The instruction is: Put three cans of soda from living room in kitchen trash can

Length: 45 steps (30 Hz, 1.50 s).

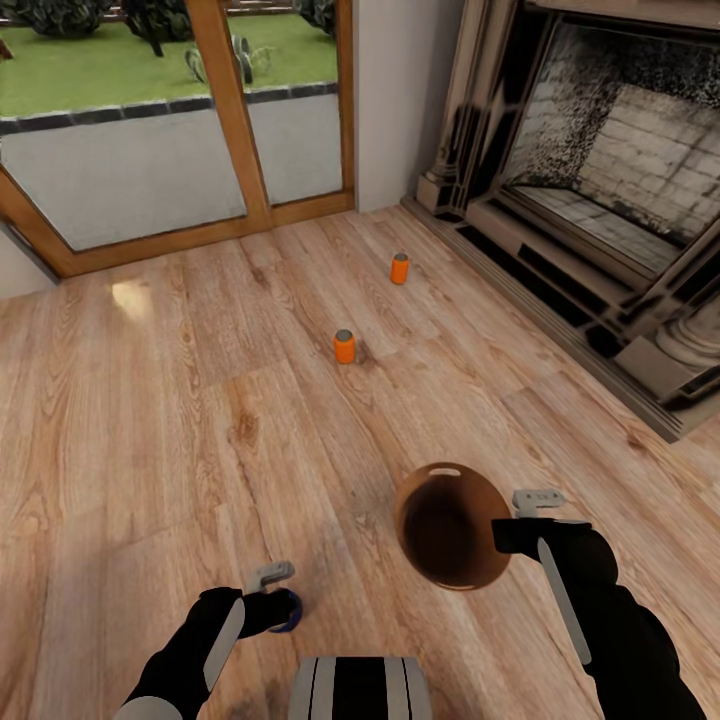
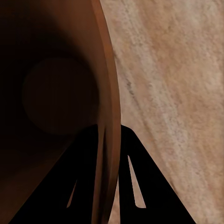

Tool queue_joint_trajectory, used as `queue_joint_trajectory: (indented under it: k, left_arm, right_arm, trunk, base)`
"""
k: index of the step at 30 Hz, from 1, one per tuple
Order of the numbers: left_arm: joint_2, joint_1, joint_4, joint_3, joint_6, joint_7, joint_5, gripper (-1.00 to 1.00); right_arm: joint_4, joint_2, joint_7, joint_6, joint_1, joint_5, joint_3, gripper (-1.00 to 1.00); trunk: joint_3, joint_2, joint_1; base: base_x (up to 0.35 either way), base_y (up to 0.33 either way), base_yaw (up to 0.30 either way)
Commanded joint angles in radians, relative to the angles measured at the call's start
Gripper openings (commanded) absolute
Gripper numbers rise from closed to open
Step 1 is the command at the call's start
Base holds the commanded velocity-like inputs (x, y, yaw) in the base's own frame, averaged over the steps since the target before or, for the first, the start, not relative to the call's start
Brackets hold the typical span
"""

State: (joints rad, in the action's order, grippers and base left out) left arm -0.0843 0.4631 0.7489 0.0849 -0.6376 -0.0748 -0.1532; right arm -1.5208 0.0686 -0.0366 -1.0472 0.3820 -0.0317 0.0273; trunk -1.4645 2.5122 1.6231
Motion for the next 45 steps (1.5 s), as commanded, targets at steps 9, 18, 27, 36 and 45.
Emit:
queue_joint_trajectory:
  k: [9,18,27,36,45]
  left_arm:
    - [0.0,0.0,0.001,-0.004,0.027,-0.005,0.004,-1.0]
    - [0.0,-0.002,0.019,-0.05,0.028,-0.011,0.002,-1.0]
    - [0.001,-0.004,0.133,-0.081,-0.014,-0.015,-0.001,-1.0]
    - [0.002,-0.006,0.432,-0.091,-0.259,-0.015,-0.004,-1.0]
    - [0.003,-0.008,0.688,-0.126,-0.41,-0.02,-0.033,-1.0]
  right_arm:
    - [0.007,0.0,-0.006,0.0,0.0,0.013,0.0,-1.0]
    - [0.009,-0.001,-0.005,0.0,-0.001,0.012,0.001,-1.0]
    - [0.038,0.0,-0.005,0.0,0.003,0.01,0.005,-1.0]
    - [0.233,0.007,0.001,0.0,0.057,0.004,0.015,-1.0]
    - [0.347,0.005,0.06,0.0,0.108,0.002,0.016,-1.0]
  trunk:
    - [0.035,-0.002,-0.004]
    - [0.07,-0.004,-0.008]
    - [0.104,-0.006,-0.012]
    - [0.139,-0.009,-0.016]
    - [0.174,-0.011,-0.02]
  base:
    - [0.0,0.0,0.0]
    - [0.0,0.0,0.0]
    - [0.0,0.0,0.0]
    - [0.0,0.0,0.0]
    - [0.0,0.0,0.0]
